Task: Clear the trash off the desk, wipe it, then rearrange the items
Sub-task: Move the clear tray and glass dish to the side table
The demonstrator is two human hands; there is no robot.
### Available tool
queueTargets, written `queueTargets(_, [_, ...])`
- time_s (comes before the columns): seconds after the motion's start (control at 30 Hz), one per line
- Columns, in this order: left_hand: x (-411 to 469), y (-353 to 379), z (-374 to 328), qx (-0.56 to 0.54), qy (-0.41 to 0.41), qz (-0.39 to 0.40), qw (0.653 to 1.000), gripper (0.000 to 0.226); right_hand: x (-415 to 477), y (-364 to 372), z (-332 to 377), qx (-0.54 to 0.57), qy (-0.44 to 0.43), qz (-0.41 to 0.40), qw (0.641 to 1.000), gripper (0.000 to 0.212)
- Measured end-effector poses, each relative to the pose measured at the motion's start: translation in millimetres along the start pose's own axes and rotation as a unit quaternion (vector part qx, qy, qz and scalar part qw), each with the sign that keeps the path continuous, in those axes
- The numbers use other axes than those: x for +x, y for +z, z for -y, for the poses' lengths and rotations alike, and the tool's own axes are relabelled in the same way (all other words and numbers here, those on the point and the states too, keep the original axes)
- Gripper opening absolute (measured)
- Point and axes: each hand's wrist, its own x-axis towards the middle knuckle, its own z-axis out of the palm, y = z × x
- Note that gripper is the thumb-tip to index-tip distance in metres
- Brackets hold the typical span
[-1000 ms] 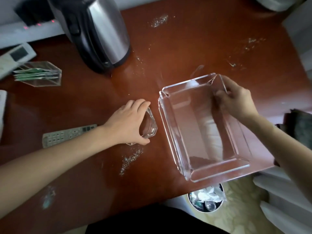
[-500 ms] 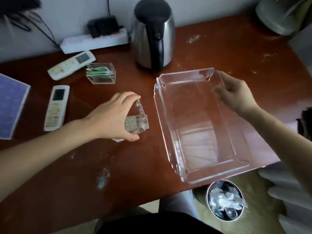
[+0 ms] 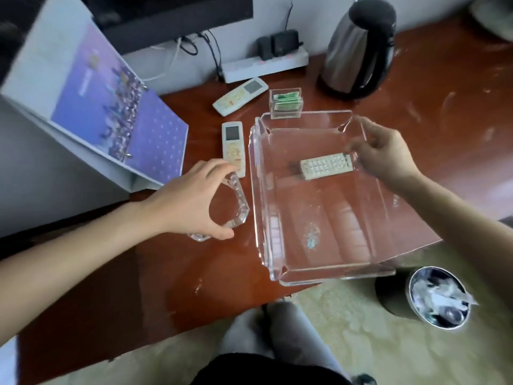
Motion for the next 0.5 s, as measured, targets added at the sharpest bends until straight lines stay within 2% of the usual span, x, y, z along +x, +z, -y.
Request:
queueTargets(0.27, [-60, 30, 39, -0.069, -0.048, -0.005, 0.996, 0.113, -47, 39, 25, -0.008, 0.017, 0.007, 1.000, 0.048])
queueTargets(0.5, [-98, 44, 66, -0.051, 0.010, 0.000, 0.999, 0.113, -111, 74, 55, 0.009, 0.040, 0.003, 0.999, 0.048])
